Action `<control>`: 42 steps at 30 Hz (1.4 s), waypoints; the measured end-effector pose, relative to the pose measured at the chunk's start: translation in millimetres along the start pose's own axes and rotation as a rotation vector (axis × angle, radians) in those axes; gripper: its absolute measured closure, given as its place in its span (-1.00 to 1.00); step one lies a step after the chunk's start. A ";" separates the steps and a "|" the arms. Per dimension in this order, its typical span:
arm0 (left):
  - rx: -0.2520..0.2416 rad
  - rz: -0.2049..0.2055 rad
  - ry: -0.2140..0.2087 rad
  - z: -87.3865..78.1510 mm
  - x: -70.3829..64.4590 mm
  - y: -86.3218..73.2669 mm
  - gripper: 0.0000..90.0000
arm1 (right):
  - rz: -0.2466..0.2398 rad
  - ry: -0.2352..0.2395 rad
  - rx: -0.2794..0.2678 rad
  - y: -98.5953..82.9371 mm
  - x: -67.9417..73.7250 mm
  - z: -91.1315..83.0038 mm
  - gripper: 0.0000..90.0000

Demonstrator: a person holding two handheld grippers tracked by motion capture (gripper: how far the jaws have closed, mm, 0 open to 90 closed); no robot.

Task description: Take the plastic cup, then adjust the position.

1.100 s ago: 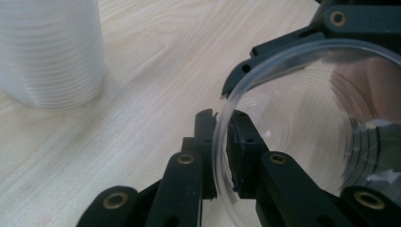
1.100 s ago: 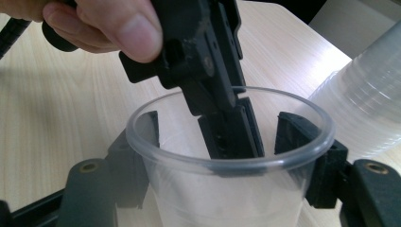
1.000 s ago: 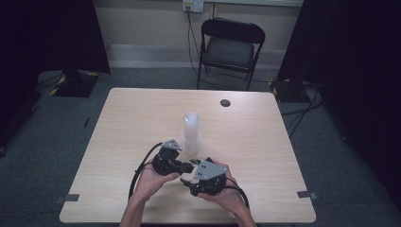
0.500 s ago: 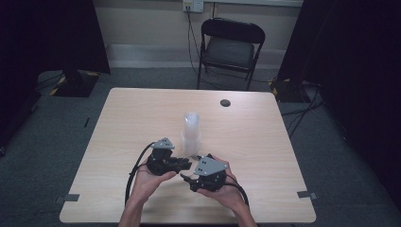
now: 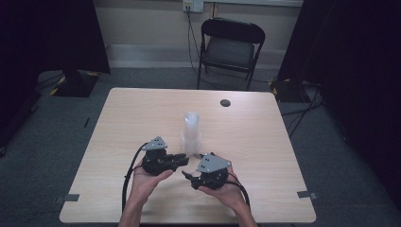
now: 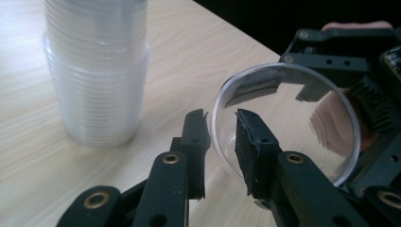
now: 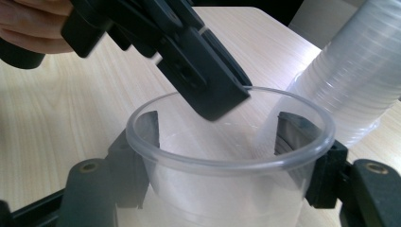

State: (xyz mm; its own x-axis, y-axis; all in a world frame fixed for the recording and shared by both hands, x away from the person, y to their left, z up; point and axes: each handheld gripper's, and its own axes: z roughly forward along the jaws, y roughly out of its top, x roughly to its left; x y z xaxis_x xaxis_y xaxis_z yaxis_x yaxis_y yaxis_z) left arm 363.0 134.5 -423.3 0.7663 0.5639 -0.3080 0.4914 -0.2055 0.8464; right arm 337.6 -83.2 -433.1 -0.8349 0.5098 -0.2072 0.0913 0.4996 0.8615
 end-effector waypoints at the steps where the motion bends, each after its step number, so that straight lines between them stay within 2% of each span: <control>1: 0.000 0.000 0.000 0.0 0.0 0.0 0.64 | 0.000 0.000 0.000 0.0 0.0 0.0 -0.30; 4: -0.002 0.000 0.013 -1.9 1.1 -2.2 0.59 | 0.035 0.008 -0.001 -0.9 -1.5 0.1 -0.31; 5: -0.002 0.000 0.013 -1.9 1.1 -2.2 0.57 | 0.035 0.008 -0.001 -0.9 -1.5 0.1 -0.31; 6: -0.007 0.017 0.027 -2.4 0.2 -2.8 0.53 | 0.048 0.015 0.003 -1.5 -2.1 0.9 -0.31; 9: -0.018 0.017 0.020 -3.2 -0.3 -3.8 0.51 | 0.057 0.017 0.000 -2.6 -2.4 1.3 -0.31; 11: -0.023 0.023 0.030 -4.1 -1.3 -5.5 0.44 | 0.069 0.017 0.000 -4.6 -2.6 1.6 -0.31; 13: -0.035 0.020 0.035 -4.7 -2.1 -8.0 0.35 | 0.074 0.018 0.000 -5.2 -2.5 1.4 -0.30; 15: -0.048 0.034 0.051 -5.6 -3.9 -10.0 0.35 | 0.078 0.017 0.002 -6.6 -2.1 0.8 -0.30; 16: -0.076 0.037 0.051 -7.0 -5.4 -10.5 0.32 | 0.086 0.003 0.011 -8.0 -2.9 0.3 -0.30; 18: -0.088 0.057 0.071 -9.6 -7.0 -10.3 0.24 | 0.098 -0.001 0.007 -9.8 -5.1 -0.2 -0.30; 22: -0.110 0.064 0.102 -14.5 -7.3 -11.1 0.05 | 0.125 -0.010 0.000 -13.4 -9.6 -1.7 -0.30; 27: -0.129 0.059 0.122 -19.9 -6.7 -14.7 -0.04 | 0.159 -0.013 0.000 -17.1 -14.6 -3.4 -0.30; 33: -0.124 0.075 0.142 -23.4 -8.6 -21.5 -0.19 | 0.210 -0.033 -0.006 -20.8 -23.9 -7.7 -0.30; 42: -0.110 0.055 0.166 -24.7 -8.1 -38.2 -0.27 | 0.281 -0.071 -0.032 -24.9 -42.8 -17.1 -0.30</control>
State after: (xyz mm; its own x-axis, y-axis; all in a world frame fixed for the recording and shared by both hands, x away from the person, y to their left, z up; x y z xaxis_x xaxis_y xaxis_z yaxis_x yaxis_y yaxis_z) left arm 327.8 157.5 -442.3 0.7078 0.6799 -0.1917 0.3951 -0.1561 0.9053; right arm 361.8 -129.5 -437.8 -0.7392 0.6733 0.0113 0.2956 0.3094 0.9038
